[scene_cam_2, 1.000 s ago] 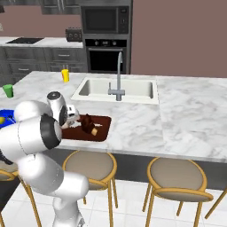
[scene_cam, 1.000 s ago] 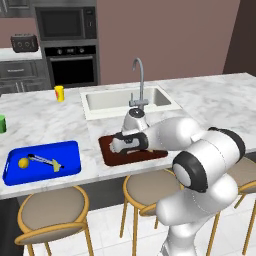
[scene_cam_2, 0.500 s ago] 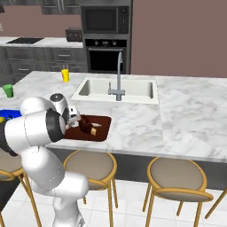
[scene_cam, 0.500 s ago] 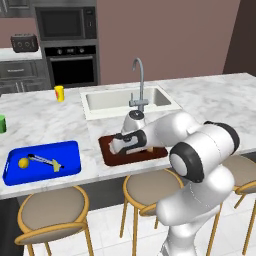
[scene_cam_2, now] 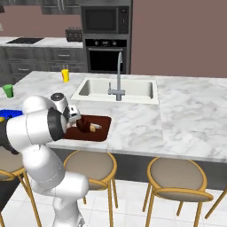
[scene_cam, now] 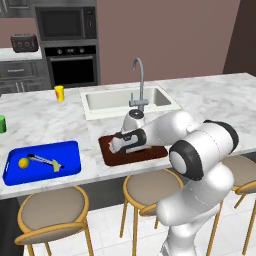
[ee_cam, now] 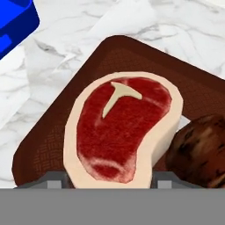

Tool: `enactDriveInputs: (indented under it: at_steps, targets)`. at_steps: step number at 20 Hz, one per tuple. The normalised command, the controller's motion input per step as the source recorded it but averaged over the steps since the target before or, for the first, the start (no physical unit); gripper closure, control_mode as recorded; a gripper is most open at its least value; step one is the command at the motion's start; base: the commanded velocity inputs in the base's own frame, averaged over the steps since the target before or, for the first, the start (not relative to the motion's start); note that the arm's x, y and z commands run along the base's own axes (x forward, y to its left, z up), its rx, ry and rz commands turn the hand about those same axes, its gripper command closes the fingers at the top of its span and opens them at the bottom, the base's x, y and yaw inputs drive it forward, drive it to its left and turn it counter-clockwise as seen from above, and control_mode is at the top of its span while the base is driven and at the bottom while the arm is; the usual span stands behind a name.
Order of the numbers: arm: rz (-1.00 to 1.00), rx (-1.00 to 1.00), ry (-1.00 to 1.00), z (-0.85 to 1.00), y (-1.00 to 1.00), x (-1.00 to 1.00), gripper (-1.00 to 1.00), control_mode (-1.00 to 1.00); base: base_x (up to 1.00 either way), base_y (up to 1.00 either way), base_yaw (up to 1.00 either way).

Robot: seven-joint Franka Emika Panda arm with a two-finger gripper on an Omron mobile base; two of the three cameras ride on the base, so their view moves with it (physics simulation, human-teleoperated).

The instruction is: Gather the lemon wedge and lemon from the fridge and place them on a tray on the dining counter. Then gather the steaks from the fridge and place them on the other tray.

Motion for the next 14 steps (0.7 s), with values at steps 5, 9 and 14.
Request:
enactDriveInputs:
  at_steps: [5, 9, 14]
  targets:
    - [0.00, 0.00, 0.00, 0.07, -0.04, -0.10, -1.00, -1.00, 0.00, 0.00, 0.00]
    - [0.00, 0.00, 0.00, 0.34, -0.03, -0.21, -1.00, -1.00, 0.00, 0.00, 0.00]
    - [0.00, 0.00, 0.00, 0.53, 0.00, -0.21, -1.00, -1.00, 0.00, 0.00, 0.00]
